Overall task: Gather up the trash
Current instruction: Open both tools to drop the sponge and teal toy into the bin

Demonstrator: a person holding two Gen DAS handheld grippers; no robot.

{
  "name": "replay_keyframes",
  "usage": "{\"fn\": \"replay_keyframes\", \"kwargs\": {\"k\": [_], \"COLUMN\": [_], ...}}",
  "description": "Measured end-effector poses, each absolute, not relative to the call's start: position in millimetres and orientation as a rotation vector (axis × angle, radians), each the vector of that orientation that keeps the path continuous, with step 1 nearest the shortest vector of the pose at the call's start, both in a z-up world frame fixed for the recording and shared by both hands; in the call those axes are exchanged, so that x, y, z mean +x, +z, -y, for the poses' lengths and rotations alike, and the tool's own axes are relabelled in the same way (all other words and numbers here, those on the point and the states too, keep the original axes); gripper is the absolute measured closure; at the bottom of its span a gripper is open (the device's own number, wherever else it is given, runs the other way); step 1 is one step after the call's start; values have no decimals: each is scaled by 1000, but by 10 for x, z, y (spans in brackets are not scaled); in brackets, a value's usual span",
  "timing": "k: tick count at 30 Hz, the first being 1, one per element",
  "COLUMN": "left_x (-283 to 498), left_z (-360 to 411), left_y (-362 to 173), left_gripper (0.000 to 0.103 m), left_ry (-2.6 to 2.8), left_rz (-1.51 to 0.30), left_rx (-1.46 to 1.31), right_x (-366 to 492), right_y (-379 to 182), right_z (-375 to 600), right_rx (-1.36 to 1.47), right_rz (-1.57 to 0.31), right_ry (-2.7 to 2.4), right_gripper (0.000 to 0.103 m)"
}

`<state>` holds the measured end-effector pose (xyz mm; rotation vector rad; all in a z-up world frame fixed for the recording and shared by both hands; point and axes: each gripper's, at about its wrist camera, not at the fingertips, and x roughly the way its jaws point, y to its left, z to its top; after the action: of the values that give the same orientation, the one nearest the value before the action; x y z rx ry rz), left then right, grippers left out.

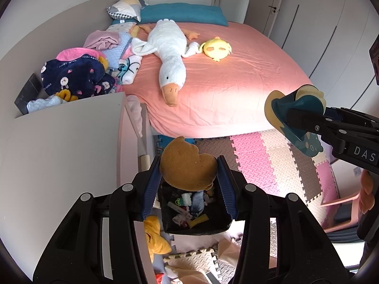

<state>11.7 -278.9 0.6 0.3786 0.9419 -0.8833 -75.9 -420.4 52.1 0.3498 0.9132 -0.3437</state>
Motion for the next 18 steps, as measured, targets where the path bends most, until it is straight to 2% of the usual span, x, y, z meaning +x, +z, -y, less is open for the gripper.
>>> {"fn": "replay_keyframes", "kwargs": {"k": [4,5,6,7,9,18], "left_x": [66,67,70,69,98,161], "left_z": [2821,2828,2820,2787,2748,2626], "left_y": [-60,-82,-91,-78,-71,-7], "left_gripper": [54,28,7,6,6,6], "left_ry": [-895,-883,-851,-826,-825,-788], "left_rz": [-962,-972,-967,-942,-953,-956], "left_rx": [399,413,422,415,402,361], "right_x": [-725,-706,-689,-690,-709,-688], "right_y": [505,501,506,528,586,621], "right_z": [4258,4273,4292,4315,4342,4319], "right_rx": [359,362,368,385,389,362], "right_rz": [-921,-930,-926,-906,-857,-857], "right_ry": [-358,-373,-394,-409,-433,-443], "right_gripper": [56,53,24,3,3,3]}}
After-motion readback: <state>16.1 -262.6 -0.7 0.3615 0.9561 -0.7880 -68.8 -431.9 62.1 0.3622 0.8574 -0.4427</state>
